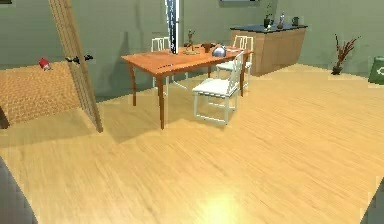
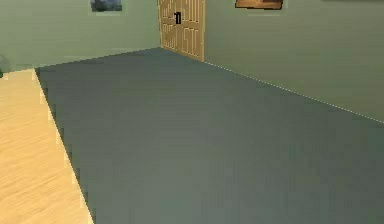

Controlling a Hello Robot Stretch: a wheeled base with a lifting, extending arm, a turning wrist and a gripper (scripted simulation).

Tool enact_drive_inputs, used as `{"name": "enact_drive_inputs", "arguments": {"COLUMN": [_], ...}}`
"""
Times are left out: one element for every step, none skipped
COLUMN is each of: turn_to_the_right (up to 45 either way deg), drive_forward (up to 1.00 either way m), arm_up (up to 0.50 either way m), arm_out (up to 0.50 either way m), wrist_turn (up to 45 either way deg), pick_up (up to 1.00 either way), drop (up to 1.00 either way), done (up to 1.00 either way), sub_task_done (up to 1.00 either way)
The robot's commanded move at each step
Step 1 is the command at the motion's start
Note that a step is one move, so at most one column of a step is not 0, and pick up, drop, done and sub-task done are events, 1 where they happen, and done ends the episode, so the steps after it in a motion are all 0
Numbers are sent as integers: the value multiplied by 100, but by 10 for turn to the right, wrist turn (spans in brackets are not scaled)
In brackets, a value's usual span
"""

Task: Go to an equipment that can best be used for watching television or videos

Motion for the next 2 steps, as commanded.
{"name": "enact_drive_inputs", "arguments": {"turn_to_the_right": [0, -390], "drive_forward": [55, 0], "arm_up": [0, 0], "arm_out": [0, 0], "wrist_turn": [0, 0], "pick_up": [0, 0], "drop": [0, 0], "done": [0, 0], "sub_task_done": [0, 0]}}
